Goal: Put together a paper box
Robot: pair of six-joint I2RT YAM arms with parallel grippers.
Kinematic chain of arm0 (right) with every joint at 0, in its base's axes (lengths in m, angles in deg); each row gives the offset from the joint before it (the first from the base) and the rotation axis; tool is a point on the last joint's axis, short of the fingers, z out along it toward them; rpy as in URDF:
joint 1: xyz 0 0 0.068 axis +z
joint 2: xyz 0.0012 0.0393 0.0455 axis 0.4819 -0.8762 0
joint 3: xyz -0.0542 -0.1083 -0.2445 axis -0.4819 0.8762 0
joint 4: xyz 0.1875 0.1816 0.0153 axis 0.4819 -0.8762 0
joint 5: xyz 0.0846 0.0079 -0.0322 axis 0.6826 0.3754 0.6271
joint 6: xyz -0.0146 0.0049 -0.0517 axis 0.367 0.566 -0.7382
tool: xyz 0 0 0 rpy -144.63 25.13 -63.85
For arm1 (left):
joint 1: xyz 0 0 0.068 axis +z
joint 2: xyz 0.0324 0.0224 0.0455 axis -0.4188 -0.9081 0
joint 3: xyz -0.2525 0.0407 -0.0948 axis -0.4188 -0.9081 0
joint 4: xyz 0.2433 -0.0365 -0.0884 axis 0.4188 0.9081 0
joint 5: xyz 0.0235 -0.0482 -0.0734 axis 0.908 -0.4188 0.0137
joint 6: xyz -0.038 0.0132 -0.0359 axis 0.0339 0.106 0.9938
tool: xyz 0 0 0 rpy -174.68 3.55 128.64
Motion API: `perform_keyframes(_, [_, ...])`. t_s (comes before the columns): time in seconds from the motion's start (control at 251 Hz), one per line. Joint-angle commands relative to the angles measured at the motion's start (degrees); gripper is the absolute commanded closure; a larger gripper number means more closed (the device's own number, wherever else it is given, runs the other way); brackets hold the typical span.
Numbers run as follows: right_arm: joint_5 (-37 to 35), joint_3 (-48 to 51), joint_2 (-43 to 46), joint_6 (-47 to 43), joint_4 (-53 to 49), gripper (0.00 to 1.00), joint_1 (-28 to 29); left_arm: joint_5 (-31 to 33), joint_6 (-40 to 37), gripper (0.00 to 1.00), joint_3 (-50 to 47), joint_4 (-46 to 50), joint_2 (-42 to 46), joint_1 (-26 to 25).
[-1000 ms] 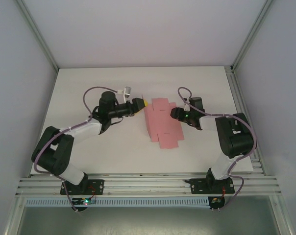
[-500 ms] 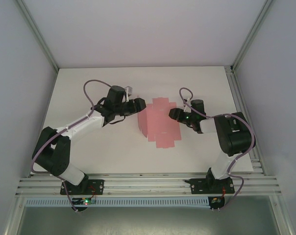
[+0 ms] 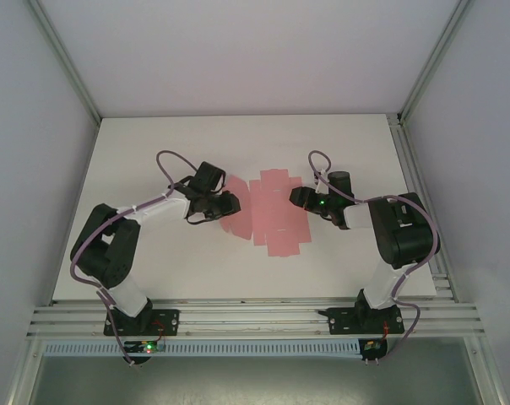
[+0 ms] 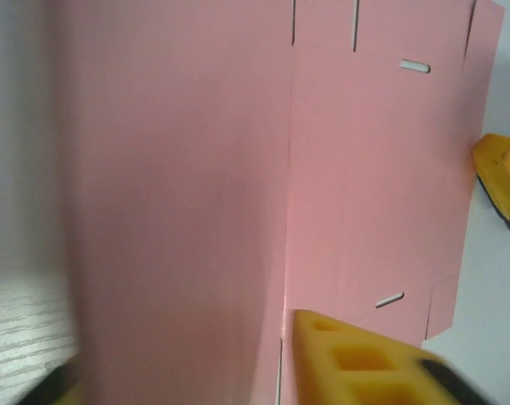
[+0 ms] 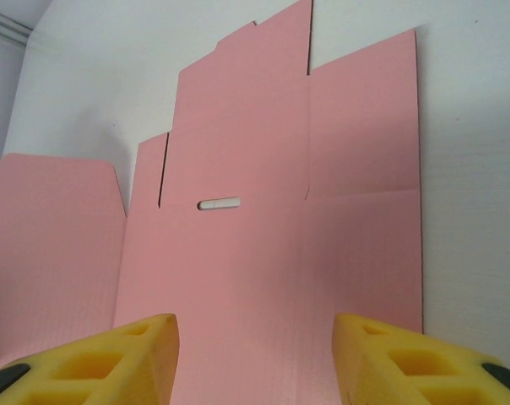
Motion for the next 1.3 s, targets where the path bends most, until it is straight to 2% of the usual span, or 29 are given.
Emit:
perform_keyframes(0.0, [4.0, 1.1, -2.1, -0.3, -11.2, 0.46, 2.2, 0.7, -1.9, 0.84, -1.2, -1.7, 3.3, -0.8])
perform_keyframes(0.1, [3.7, -0.3, 1.0, -2.6, -15.0, 0.4, 1.7, 1.2, -4.3, 1.0, -0.9, -1.6, 5.2, -0.7])
perform_keyframes(0.152, [3.2, -1.3, 4.4, -4.3, -17.5, 0.36, 1.1, 1.4, -6.6, 1.0, -0.7, -1.7, 6.5, -0.8])
perform_keyframes(0.2, [2.8, -2.1, 8.3, -6.6, -20.3, 0.28, 0.5, 0.7, -9.2, 1.0, -1.2, -3.0, 8.4, -0.7])
perform_keyframes(0.295, [3.4, -3.2, 17.3, -11.3, -24.5, 0.24, -1.4, -3.4, -16.1, 1.0, -3.0, -6.7, 14.3, -0.6])
perform_keyframes(0.371, [6.9, -3.5, 23.9, -13.4, -26.5, 0.22, -4.3, -7.4, -20.7, 1.0, -5.4, -10.2, 20.7, -0.5])
perform_keyframes(0.459, [12.8, -3.2, 30.3, -14.3, -26.4, 0.2, -8.0, -8.8, -22.5, 1.0, -8.6, -14.4, 29.4, -0.4])
perform_keyframes(0.535, [20.9, -2.8, 34.5, -16.7, -25.0, 0.19, -11.2, -11.5, -22.8, 1.0, -11.2, -18.1, 36.9, -0.5])
perform_keyframes(0.603, [27.7, -1.7, 37.4, -15.6, -21.2, 0.06, -13.8, -12.0, -22.0, 1.0, -13.7, -20.7, 43.0, -0.5])
perform_keyframes(0.65, [31.4, 0.1, 39.0, -12.2, -15.4, 0.05, -14.9, -12.5, -21.0, 1.0, -15.4, -22.6, 47.0, -0.5])
perform_keyframes(0.75, [35.7, 4.4, 40.7, -4.9, -0.2, 0.05, -15.0, -18.4, -20.4, 1.0, -18.9, -28.3, 53.0, -0.5])
perform_keyframes(0.854, [38.6, 4.9, 41.9, -1.7, 6.3, 0.08, -14.7, -16.3, -20.8, 1.0, -19.6, -26.3, 57.1, -0.4])
perform_keyframes(0.994, [40.9, 2.4, 44.0, -1.8, 4.7, 0.15, -11.6, -14.6, -21.4, 1.0, -19.8, -25.3, 58.0, -0.5])
perform_keyframes(1.105, [39.8, 0.5, 46.2, -4.5, 1.2, 0.22, -7.9, -14.5, -20.6, 1.0, -20.3, -26.6, 57.0, -0.4])
perform_keyframes(1.301, [31.4, -1.8, 50.1, -9.4, -8.7, 0.53, -6.3, -11.3, -20.9, 1.0, -20.5, -24.9, 57.6, -0.4])
